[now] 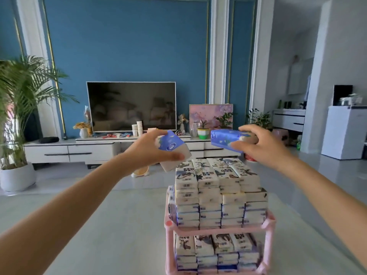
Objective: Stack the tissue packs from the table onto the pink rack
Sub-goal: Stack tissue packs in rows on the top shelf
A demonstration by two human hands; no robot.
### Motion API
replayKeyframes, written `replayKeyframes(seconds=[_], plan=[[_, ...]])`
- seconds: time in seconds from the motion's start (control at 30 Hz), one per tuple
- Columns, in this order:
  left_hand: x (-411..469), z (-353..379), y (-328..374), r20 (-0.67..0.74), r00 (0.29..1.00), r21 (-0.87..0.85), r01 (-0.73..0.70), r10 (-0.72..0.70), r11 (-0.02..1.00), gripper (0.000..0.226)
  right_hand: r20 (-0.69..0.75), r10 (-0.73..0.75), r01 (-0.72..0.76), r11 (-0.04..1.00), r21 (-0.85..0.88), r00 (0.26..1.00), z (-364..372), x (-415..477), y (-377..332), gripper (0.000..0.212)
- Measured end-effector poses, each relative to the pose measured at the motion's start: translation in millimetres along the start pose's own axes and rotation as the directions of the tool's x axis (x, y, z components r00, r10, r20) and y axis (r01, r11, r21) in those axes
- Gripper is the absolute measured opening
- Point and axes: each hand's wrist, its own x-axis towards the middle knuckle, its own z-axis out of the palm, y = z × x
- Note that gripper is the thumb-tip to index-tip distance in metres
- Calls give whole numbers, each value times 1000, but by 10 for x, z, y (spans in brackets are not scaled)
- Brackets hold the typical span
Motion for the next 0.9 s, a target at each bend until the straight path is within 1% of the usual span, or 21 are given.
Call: replayKeyframes(seconds=[0.07,0.17,0.23,0.33,0.47,0.57,0.63,0.7,0.73,0.77,0.8,0.83,0.87,0.9], plan=[[192,91,46,78,997,21,-12,10,1000,82,71,26,-26,1000,2,997,76,128,93,47],[451,165,51,242,970,103,-6,-19,995,75,182,99,-128,980,155,978,127,298,213,44],[596,177,-3,313,948,119,19,-56,993,74,238,109,-160,965,206,965,137,377,291,42],[755,195,-81,371,926,135,22,-71,991,75,328,83,-159,964,212,941,146,456,382,44],[861,251,-137,468,883,158,-34,-44,987,77,455,70,-204,945,254,888,151,556,478,55],[929,301,-198,505,862,126,-29,-39,992,81,529,47,-228,932,281,847,189,629,549,58],[948,322,-228,522,853,67,-16,-22,998,85,580,28,-251,918,307,814,226,660,584,58],[934,356,-253,504,864,-65,30,7,997,85,626,9,-256,917,305,780,257,682,597,59],[918,397,-267,449,894,-163,77,4,984,80,643,3,-252,921,296,766,268,695,600,60],[915,451,-284,375,926,-265,153,-45,952,72,658,-2,-248,925,287,753,271,707,604,61],[921,515,-304,298,947,-342,227,-124,912,62,672,-6,-244,929,277,740,272,718,604,62],[932,585,-333,238,945,-375,304,-226,876,59,686,-8,-239,934,265,728,269,727,596,62],[940,647,-357,213,925,-387,375,-314,842,57,700,-8,-234,940,250,714,263,730,578,63],[954,697,-385,219,904,-415,428,-368,803,52,713,-8,-232,943,237,701,259,733,551,65]])
